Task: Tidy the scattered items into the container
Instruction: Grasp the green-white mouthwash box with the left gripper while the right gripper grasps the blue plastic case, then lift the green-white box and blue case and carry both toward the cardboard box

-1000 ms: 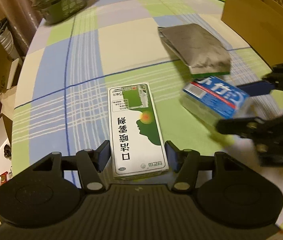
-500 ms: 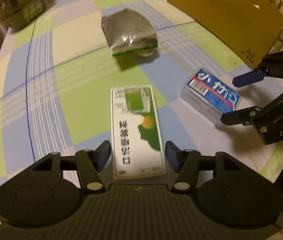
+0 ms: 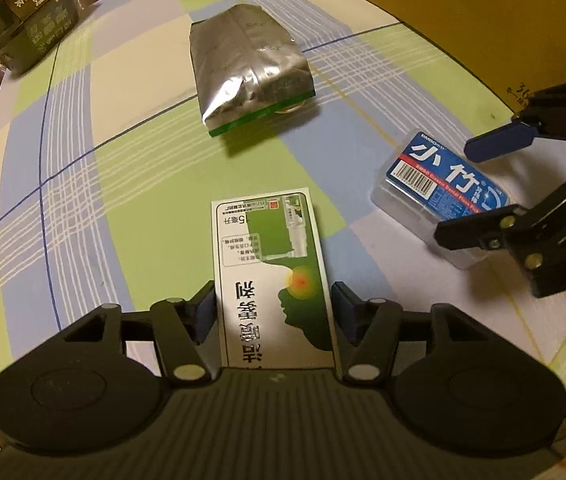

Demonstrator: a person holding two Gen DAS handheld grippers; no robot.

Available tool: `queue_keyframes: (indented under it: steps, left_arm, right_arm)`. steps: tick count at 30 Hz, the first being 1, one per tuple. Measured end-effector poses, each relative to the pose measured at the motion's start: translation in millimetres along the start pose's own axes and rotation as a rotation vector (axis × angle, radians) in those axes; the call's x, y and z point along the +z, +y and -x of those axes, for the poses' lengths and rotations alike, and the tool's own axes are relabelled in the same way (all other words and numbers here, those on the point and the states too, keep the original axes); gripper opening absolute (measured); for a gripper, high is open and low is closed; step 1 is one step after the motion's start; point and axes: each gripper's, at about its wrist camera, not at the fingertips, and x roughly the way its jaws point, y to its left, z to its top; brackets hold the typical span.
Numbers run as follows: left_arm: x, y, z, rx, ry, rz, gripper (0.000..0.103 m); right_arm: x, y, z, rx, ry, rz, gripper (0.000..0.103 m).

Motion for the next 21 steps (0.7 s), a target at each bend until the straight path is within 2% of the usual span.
queue_keyframes:
  steps: [5, 7, 9, 11, 17, 21]
  left_arm:
    - [-0.5, 4.8, -1.3, -0.016, -0.005, 0.031, 0.055]
    - [-1.4, 6.1, -1.3, -0.017, -0.006, 0.042, 0.057]
    - [-0.7, 6.5, -1.1, -0.023, -0.006, 0.047, 0.057]
    - [-0.3, 6.6, -0.4, -0.035, -0.01, 0.045, 0.051]
    - [4.1, 6.0, 12.1, -0.031, -0.05, 0.051, 0.05]
    - [10.1, 6.3, 19.2, -0.023, -0.073, 0.063, 0.05]
  right_arm:
    - [1.4, 5.4, -11.7, -0.013, 0.02, 0.025, 0.073]
    - [0.6, 5.9, -13.4, -0.03, 0.018, 0.027, 0.055]
    - [1.5, 6.9, -10.8, -0.05, 0.009, 0.039, 0.055]
    - [2.4, 6.7, -6.3, -0.05, -0.008, 0.031, 0.055]
    - [8.5, 11.6, 13.0, -0.066, -0.085, 0.039, 0.055]
    - [12.6, 10.5, 16.1, -0.076, -0.102, 0.031, 0.055]
